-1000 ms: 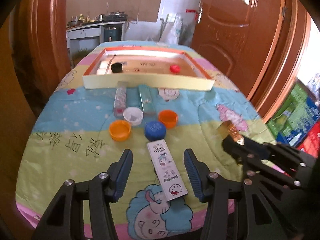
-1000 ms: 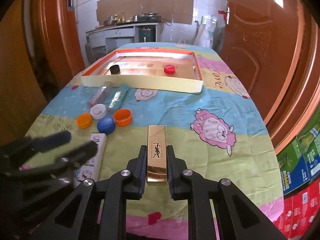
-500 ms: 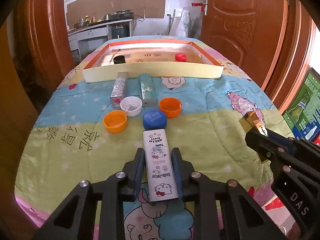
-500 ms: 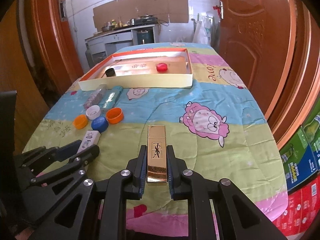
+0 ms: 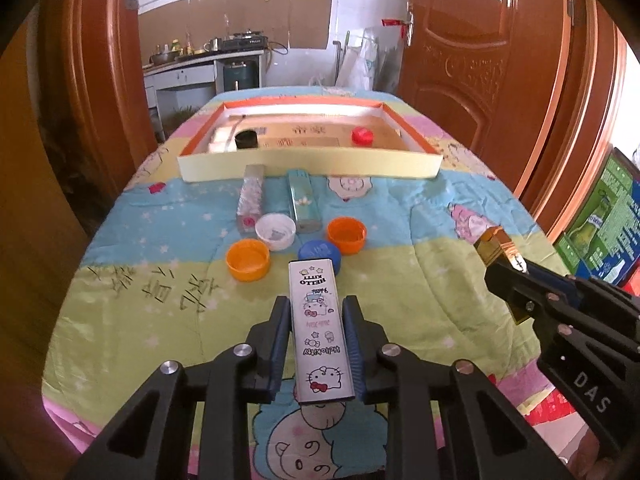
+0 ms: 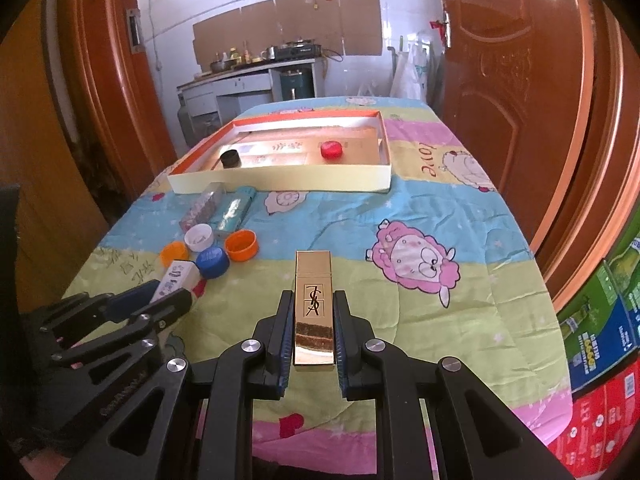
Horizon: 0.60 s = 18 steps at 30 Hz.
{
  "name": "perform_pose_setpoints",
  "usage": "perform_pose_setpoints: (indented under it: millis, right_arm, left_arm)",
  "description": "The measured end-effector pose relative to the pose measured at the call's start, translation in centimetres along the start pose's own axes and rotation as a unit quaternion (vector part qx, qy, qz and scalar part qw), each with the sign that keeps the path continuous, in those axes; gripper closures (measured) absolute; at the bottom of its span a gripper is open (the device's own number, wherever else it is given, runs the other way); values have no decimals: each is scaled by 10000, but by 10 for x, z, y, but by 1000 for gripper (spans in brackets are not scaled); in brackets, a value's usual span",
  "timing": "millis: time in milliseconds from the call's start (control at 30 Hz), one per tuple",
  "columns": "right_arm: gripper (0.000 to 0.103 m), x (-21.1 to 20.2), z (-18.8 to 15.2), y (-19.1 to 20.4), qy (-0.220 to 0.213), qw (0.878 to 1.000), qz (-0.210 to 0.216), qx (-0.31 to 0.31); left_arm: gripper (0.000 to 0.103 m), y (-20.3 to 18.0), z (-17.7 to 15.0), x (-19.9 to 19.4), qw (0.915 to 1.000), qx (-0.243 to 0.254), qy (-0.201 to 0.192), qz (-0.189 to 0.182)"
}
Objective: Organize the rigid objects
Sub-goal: 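Grasp the white Hello Kitty box with the left tool while the right tool holds the gold tube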
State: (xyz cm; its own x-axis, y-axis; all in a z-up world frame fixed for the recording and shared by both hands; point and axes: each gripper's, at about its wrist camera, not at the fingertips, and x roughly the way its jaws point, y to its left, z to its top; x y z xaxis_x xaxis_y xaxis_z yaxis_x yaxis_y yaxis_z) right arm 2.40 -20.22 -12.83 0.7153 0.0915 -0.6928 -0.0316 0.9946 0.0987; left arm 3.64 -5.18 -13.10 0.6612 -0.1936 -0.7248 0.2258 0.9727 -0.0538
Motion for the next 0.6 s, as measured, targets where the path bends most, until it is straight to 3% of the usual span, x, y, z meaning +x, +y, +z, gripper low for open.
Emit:
perform_pose_setpoints:
  millis: [600]
  right_arm:
    - [85, -16, 30, 17, -321, 9991, 85, -276]
  left_arm:
    - [82, 24, 37, -44, 9979, -184, -582, 236]
